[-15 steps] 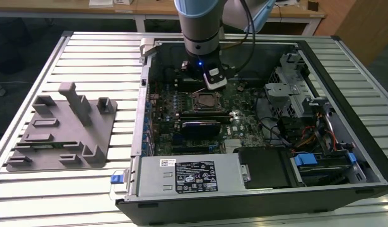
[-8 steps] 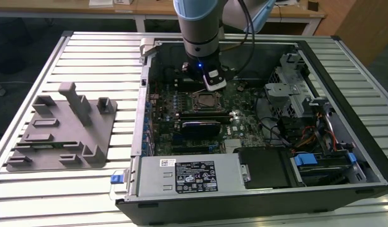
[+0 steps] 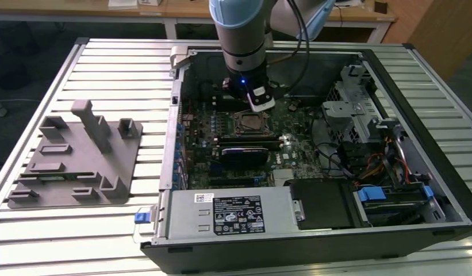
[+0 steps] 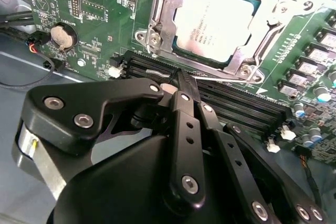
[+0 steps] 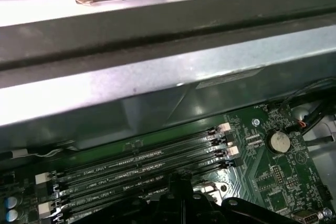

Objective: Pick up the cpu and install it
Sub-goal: 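Install the first cpu locking lever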

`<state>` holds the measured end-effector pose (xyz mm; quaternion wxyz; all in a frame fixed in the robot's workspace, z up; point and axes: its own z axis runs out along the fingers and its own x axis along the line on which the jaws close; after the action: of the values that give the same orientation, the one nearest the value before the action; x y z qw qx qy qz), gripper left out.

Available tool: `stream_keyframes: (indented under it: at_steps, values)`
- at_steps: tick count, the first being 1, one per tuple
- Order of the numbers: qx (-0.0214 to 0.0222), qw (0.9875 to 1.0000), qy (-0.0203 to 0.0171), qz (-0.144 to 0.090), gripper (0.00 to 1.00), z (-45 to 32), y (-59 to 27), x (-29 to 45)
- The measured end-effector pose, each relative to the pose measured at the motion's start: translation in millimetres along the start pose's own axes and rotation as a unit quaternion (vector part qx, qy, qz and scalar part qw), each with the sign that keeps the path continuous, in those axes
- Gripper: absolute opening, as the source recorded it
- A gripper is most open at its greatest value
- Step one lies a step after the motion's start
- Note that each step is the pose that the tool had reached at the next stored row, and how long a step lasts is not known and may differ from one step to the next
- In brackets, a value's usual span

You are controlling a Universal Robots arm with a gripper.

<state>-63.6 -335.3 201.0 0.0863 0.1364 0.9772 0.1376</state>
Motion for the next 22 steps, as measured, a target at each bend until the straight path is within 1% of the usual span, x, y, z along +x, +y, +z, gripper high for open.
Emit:
stream_keyframes:
  at_steps: [9, 10, 17, 22]
  values:
    - [0.0012, 0.9999, -0.0041, 0.011, 0.11, 3.4, 3.2, 2.6]
    - [0.0018, 0.9999, -0.0049, 0.012, 0.11, 3.6, 3.2, 2.7]
    - [0.0090, 0.9998, -0.0141, 0.012, 0.11, 6.5, 2.5, 3.1]
    - [0.0141, 0.9996, -0.0199, 0.011, 0.11, 8.4, 1.8, 3.4]
